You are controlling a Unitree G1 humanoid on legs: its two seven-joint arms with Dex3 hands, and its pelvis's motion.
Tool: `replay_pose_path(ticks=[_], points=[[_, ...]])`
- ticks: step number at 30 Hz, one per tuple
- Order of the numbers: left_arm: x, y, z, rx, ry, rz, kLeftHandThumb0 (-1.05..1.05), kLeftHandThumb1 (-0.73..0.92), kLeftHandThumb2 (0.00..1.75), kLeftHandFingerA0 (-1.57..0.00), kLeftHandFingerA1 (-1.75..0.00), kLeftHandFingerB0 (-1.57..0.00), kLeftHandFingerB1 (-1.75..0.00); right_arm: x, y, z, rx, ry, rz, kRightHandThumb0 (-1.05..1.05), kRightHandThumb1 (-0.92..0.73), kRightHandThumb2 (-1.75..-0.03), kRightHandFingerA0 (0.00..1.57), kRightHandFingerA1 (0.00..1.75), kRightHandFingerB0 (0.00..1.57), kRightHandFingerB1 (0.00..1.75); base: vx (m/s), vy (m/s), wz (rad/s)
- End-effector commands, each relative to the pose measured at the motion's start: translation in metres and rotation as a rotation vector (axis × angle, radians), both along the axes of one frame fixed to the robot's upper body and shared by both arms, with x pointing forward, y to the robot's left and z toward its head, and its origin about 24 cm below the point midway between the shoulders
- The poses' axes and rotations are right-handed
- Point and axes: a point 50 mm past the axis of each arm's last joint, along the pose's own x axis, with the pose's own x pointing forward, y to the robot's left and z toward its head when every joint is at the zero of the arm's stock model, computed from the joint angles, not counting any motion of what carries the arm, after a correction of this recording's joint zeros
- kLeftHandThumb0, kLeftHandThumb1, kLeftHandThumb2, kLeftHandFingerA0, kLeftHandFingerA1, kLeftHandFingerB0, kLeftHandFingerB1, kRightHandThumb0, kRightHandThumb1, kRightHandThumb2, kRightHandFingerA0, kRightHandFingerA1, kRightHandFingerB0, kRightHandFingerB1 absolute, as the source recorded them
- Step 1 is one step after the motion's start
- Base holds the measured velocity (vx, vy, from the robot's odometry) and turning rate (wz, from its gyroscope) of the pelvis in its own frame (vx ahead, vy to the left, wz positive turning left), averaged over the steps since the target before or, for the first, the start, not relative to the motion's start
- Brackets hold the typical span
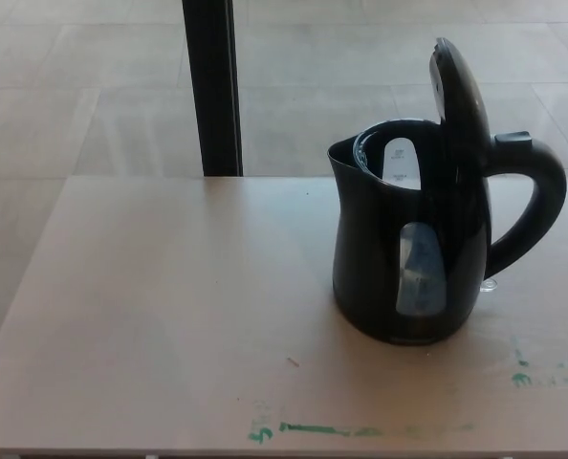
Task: The robot uses its right hand to push down on the lid of a kettle kept in the middle of the desk to close it
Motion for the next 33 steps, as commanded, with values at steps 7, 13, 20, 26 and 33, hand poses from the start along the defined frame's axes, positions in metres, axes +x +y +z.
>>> replay_pose_path(ticks=[7,13,20,26,33], points=[[-0.004,0.006,0.005,-0.081,-0.06,0.051,-0.7,0.56,0.92,-0.48,-0.62,-0.32,-0.49,0.072,-0.036,0.101,0.005,-0.558,-0.081,-0.68,-0.92,-0.72,0.09,0.29,0.09,0.19,0.0,0.0,0.0],[-0.005,0.007,0.005,-0.088,-0.068,0.058,-0.66,0.68,0.61,-0.5,-0.52,-0.38,-0.37,0.126,-0.022,0.185,-0.036,-0.842,0.126,-0.78,-0.89,-0.68,0.15,0.43,0.15,0.29,0.0,0.0,0.0],[-0.007,0.008,0.005,-0.091,-0.065,0.06,-0.66,0.68,0.6,-0.52,-0.56,-0.42,-0.38,0.181,0.038,0.267,-0.193,-0.987,0.378,-0.86,-0.69,-1.1,0.0,0.46,0.13,0.33,0.0,0.0,0.0],[-0.006,0.008,0.007,-0.084,-0.067,0.058,-0.7,0.56,0.92,-0.48,-0.64,-0.35,-0.51,0.232,0.087,0.308,-0.384,-0.95,0.636,-0.85,-0.68,-1.07,0.06,0.41,0.09,0.27,0.0,0.0,0.0],[-0.008,0.009,0.007,-0.089,-0.074,0.067,-0.64,0.68,0.6,-0.52,-0.57,-0.41,-0.39,0.268,0.141,0.316,-0.451,-0.854,0.823,-0.4,-0.37,-1.03,0.0,0.51,0.0,0.5,0.0,0.0,0.0]])
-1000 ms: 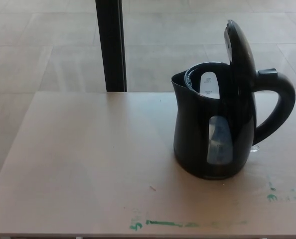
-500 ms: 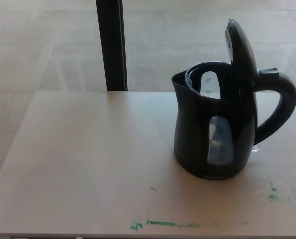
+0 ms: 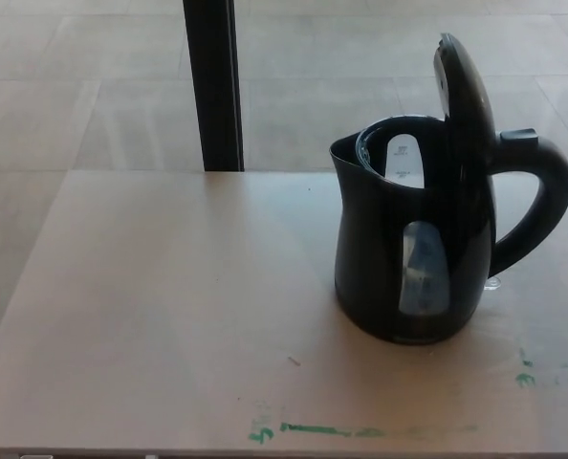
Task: The robot uses its right hand to push down on the lid of a kettle kept in the middle of the desk to close it
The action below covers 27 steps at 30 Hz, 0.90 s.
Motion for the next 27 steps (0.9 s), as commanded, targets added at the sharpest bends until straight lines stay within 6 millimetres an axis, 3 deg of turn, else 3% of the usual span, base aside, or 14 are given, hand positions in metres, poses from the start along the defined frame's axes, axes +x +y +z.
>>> replay_pose_path(ticks=[1,2,4,5,6,8,9,14,15,16,17,18,26,27], points=[[-0.003,0.012,0.01,0.009,-0.024,0.026,-0.63,0.68,0.6,-0.51,-0.56,-0.4,-0.38,0.03,0.045,0.019,-0.289,0.109,0.033,-0.4,-0.37,-1.03,0.0,0.51,0.0,0.5,0.0,0.0,0.0],[-0.003,0.012,0.01,0.013,-0.017,0.024,-0.69,0.56,0.91,-0.48,-0.63,-0.35,-0.5,0.033,0.05,0.018,-0.318,0.117,0.051,-0.91,-0.68,-1.11,0.11,0.52,0.0,0.35,0.0,0.0,0.0],[-0.003,0.012,0.01,0.009,-0.021,0.023,-0.69,0.56,0.91,-0.48,-0.63,-0.35,-0.51,0.036,0.055,0.017,-0.34,0.121,0.059,-0.88,-0.66,-1.1,0.11,0.53,0.0,0.39,0.0,0.0,0.0],[-0.003,0.012,0.01,0.007,-0.016,0.027,-0.64,0.67,0.6,-0.53,-0.54,-0.41,-0.37,0.039,0.059,0.016,-0.35,0.127,0.064,-0.91,-0.86,-0.67,0.12,0.42,0.11,0.29,0.0,0.0,0.0],[-0.003,0.012,0.009,0.01,-0.013,0.031,-0.63,0.67,0.6,-0.54,-0.54,-0.41,-0.39,0.044,0.066,0.012,-0.366,0.16,0.085,-0.4,-0.37,-1.03,0.0,0.51,0.0,0.5,0.0,0.0,0.0],[-0.003,0.012,0.009,0.011,-0.017,0.028,-0.65,0.54,0.92,-0.5,-0.65,-0.34,-0.51,0.049,0.073,0.01,-0.409,0.177,0.092,-0.4,-0.38,-1.03,0.0,0.51,0.0,0.5,0.0,0.0,0.0],[-0.003,0.012,0.009,0.015,-0.005,0.033,-0.65,0.67,0.6,-0.56,-0.55,-0.43,-0.38,0.052,0.077,0.008,-0.429,0.188,0.102,-0.4,-0.37,-1.03,0.0,0.51,0.0,0.5,0.0,0.0,0.0],[-0.005,0.013,0.009,0.003,-0.011,0.048,-0.65,0.52,0.89,-0.5,-0.63,-0.35,-0.51,0.059,0.088,0.004,-0.535,0.183,0.108,-0.39,-0.41,-1.05,0.01,0.51,0.0,0.5,0.0,0.0,0.0],[-0.005,0.013,0.009,0.003,-0.008,0.046,-0.64,0.65,0.6,-0.56,-0.57,-0.46,-0.39,0.061,0.09,0.004,-0.549,0.188,0.106,-0.87,-0.85,-0.67,0.16,0.42,0.14,0.3,0.0,0.0,0.0],[-0.004,0.013,0.01,0.005,-0.012,0.026,-0.7,0.56,0.91,-0.49,-0.63,-0.36,-0.51,0.064,0.095,0.003,-0.56,0.183,0.118,-0.9,-0.84,-0.66,0.18,0.43,0.17,0.29,0.0,0.0,0.0],[-0.004,0.013,0.01,0.004,-0.011,0.027,-0.65,0.66,0.6,-0.53,-0.55,-0.42,-0.38,0.066,0.099,0.002,-0.577,0.183,0.132,-0.88,-0.84,-0.66,0.17,0.43,0.18,0.3,0.0,0.0,0.0],[-0.005,0.013,0.01,0.005,-0.007,0.037,-0.7,0.54,0.9,-0.5,-0.62,-0.37,-0.5,0.068,0.104,0.001,-0.641,0.193,0.137,-0.89,-0.86,-0.67,0.16,0.43,0.16,0.31,0.0,0.0,0.0],[-0.009,0.013,0.009,0.008,0.005,0.03,-0.71,0.55,0.9,-0.48,-0.6,-0.35,-0.49,0.08,0.119,-0.013,-0.787,0.246,0.132,-0.92,-0.86,-0.67,0.16,0.4,0.18,0.3,0.0,0.0,0.0],[-0.009,0.013,0.009,0.005,0.002,0.033,-0.66,0.66,0.6,-0.52,-0.52,-0.39,-0.36,0.081,0.122,-0.013,-0.817,0.26,0.132,-0.93,-0.86,-0.66,0.15,0.37,0.17,0.29,0.0,0.0,0.0]])
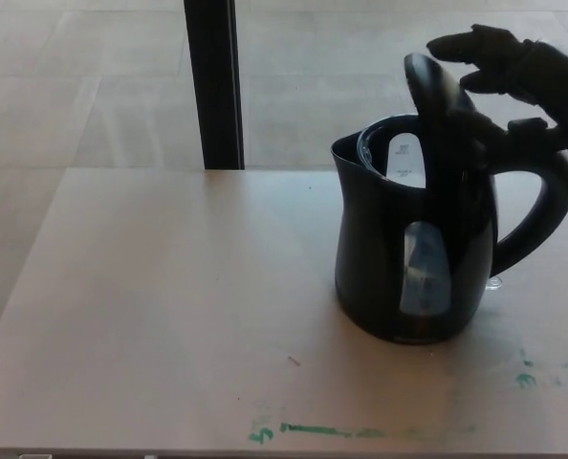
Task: The robot uses its right hand to push down on the lid of a kettle kept in the middle of the desk to close it
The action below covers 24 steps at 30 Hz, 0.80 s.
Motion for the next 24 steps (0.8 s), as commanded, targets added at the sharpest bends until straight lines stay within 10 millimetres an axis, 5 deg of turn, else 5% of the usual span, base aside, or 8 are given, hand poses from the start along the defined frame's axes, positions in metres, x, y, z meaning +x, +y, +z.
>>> replay_pose_path(ticks=[1,4,5,12,15,16,17,24], points=[[-0.006,0.007,0.005,0.009,0.012,0.014,-0.66,0.66,0.6,-0.52,-0.52,-0.39,-0.36,0.007,0.016,-0.004,-0.198,-0.004,0.027,-0.39,-0.37,-1.03,0.01,0.51,0.0,0.49,0.0,0.0,0.0],[-0.007,0.007,0.005,-0.02,-0.014,0.021,-0.64,0.66,0.59,-0.52,-0.57,-0.4,-0.39,0.007,0.027,-0.006,-0.261,-0.03,0.072,-0.88,-0.86,-0.68,0.15,0.43,0.16,0.32,0.0,0.0,0.0],[-0.007,0.007,0.005,-0.016,-0.005,0.01,-0.66,0.52,0.9,-0.48,-0.63,-0.33,-0.51,0.007,0.03,-0.007,-0.268,-0.028,0.08,-0.89,-0.86,-0.67,0.16,0.43,0.18,0.32,0.0,0.0,0.0],[-0.006,0.007,0.005,-0.007,0.014,0.009,-0.66,0.67,0.6,-0.5,-0.45,-0.37,-0.34,0.004,0.057,-0.016,-0.403,-0.011,0.149,-0.89,-0.84,-0.66,0.19,0.42,0.2,0.33,0.0,0.0,0.0],[-0.005,0.007,0.005,0.014,0.021,-0.015,-0.75,0.57,0.91,-0.49,-0.6,-0.31,-0.48,0.002,0.07,-0.026,-0.523,0.027,0.186,-0.86,-0.81,-0.66,0.17,0.4,0.19,0.31,0.0,0.0,0.0],[-0.005,0.008,0.005,0.017,0.013,0.002,-0.67,0.66,0.6,-0.54,-0.52,-0.37,-0.36,0.0,0.073,-0.033,-0.552,0.012,0.191,-0.85,-0.81,-0.65,0.2,0.4,0.22,0.32,0.0,0.0,0.0],[-0.004,0.007,0.004,0.01,0.014,0.016,-0.66,0.53,0.9,-0.52,-0.63,-0.35,-0.5,-0.002,0.076,-0.049,-0.632,0.044,0.21,-0.88,-0.84,-0.66,0.17,0.39,0.18,0.31,0.0,0.0,0.0],[-0.002,0.008,0.006,0.0,-0.006,0.027,-0.68,0.55,0.9,-0.48,-0.62,-0.34,-0.5,-0.013,0.073,-0.109,-0.749,0.164,0.211,-0.9,-0.84,-0.66,0.23,0.45,0.25,0.31,0.0,0.0,0.0]])
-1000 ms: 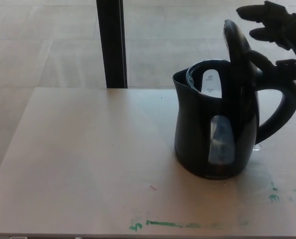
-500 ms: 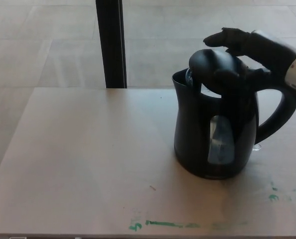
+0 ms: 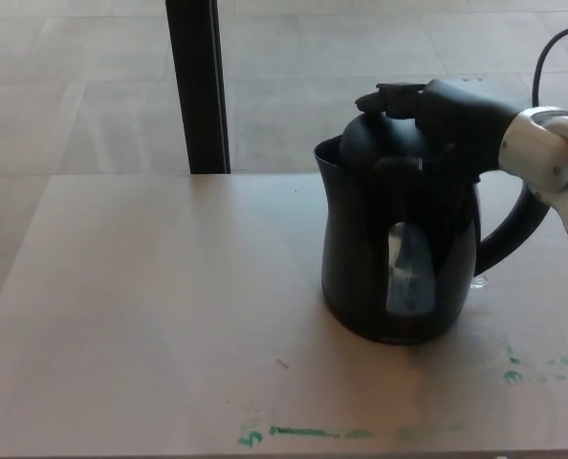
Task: The robot uses its right hand to push down on the lid of a kettle kept in the middle of the desk to close it
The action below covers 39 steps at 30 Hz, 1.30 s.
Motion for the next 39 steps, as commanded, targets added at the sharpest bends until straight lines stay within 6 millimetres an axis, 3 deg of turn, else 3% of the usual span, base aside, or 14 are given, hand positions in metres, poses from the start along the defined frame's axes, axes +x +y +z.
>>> replay_pose_path(ticks=[1,4,9,14,15,22,23,24,25,26,35,36,38,39], points=[[0.0,0.008,0.007,0.013,-0.014,0.035,-0.68,0.55,0.9,-0.48,-0.62,-0.34,-0.5,-0.019,0.014,-0.094,-0.233,0.228,0.042,-0.9,-0.84,-0.66,0.23,0.45,0.25,0.31,0.0,0.0,0.0],[0.003,0.008,0.007,0.033,-0.017,0.006,-0.63,0.67,0.6,-0.56,-0.54,-0.4,-0.38,-0.023,0.008,-0.111,-0.291,0.268,0.014,-0.9,-0.86,-0.67,0.2,0.44,0.22,0.32,0.0,0.0,0.0],[0.004,0.008,0.007,0.035,-0.008,0.01,-0.66,0.53,0.89,-0.51,-0.62,-0.33,-0.49,-0.033,-0.009,-0.142,-0.318,0.364,-0.03,-0.9,-0.86,-0.66,0.17,0.48,0.21,0.33,0.0,0.0,0.0],[0.005,0.008,0.008,0.042,-0.008,-0.008,-0.71,0.56,0.9,-0.46,-0.58,-0.31,-0.48,-0.016,-0.014,-0.102,-0.277,0.268,-0.057,-0.88,-0.87,-0.67,0.19,0.42,0.2,0.29,0.0,0.0,0.0],[0.004,0.008,0.007,0.04,-0.006,0.005,-0.66,0.66,0.6,-0.56,-0.49,-0.42,-0.36,-0.015,-0.014,-0.099,-0.265,0.257,-0.059,-0.86,-0.86,-0.67,0.22,0.42,0.22,0.3,0.0,0.0,0.0],[0.0,0.006,0.006,0.021,-0.007,-0.006,-0.69,0.54,0.9,-0.47,-0.6,-0.29,-0.49,0.002,-0.024,-0.025,-0.03,0.168,-0.11,-0.8,-0.81,-0.65,0.21,0.42,0.22,0.3,0.0,0.0,0.0],[0.0,0.006,0.005,0.023,-0.006,-0.007,-0.66,0.67,0.6,-0.51,-0.48,-0.34,-0.36,0.004,-0.026,-0.015,0.01,0.181,-0.134,-0.83,-0.83,-0.66,0.18,0.41,0.19,0.31,0.0,0.0,0.0],[0.0,0.007,0.006,0.022,-0.01,0.004,-0.67,0.53,0.9,-0.46,-0.6,-0.26,-0.48,0.006,-0.027,-0.008,0.068,0.198,-0.152,-0.87,-0.82,-0.65,0.14,0.39,0.17,0.31,0.0,0.0,0.0],[-0.001,0.007,0.006,0.022,-0.01,0.005,-0.68,0.53,0.91,-0.48,-0.61,-0.27,-0.48,0.007,-0.029,0.004,0.125,0.192,-0.13,-0.39,-0.39,-1.04,0.01,0.52,0.0,0.49,0.0,0.0,0.0],[-0.001,0.007,0.006,0.023,-0.006,0.018,-0.65,0.52,0.89,-0.5,-0.62,-0.34,-0.51,0.007,-0.032,0.014,0.147,0.182,-0.119,-0.9,-0.67,-1.12,0.0,0.43,0.03,0.3,0.0,0.0,0.0],[-0.008,0.008,0.005,0.02,0.011,0.024,-0.64,0.66,0.6,-0.55,-0.54,-0.37,-0.36,-0.008,-0.068,0.06,0.264,0.157,-0.085,-1.05,-0.84,-1.29,0.0,0.18,0.0,0.03,0.0,0.0,0.0],[-0.007,0.007,0.005,0.027,0.016,0.003,-0.66,0.54,0.9,-0.49,-0.62,-0.31,-0.49,-0.01,-0.073,0.062,0.277,0.159,-0.087,-1.03,-0.92,-0.93,0.0,0.0,0.0,0.0,0.0,0.0,0.0],[-0.009,0.007,0.004,0.023,0.017,-0.001,-0.65,0.68,0.61,-0.53,-0.51,-0.36,-0.35,-0.015,-0.082,0.064,0.276,0.155,-0.096,-1.04,-0.92,-0.94,0.0,0.0,0.0,0.0,0.0,0.0,0.0],[-0.009,0.007,0.004,0.022,0.02,-0.006,-0.7,0.56,0.91,-0.46,-0.59,-0.29,-0.48,-0.019,-0.089,0.066,0.271,0.142,-0.111,-1.03,-0.92,-0.93,0.0,0.0,0.0,0.0,0.0,0.0,0.0]])
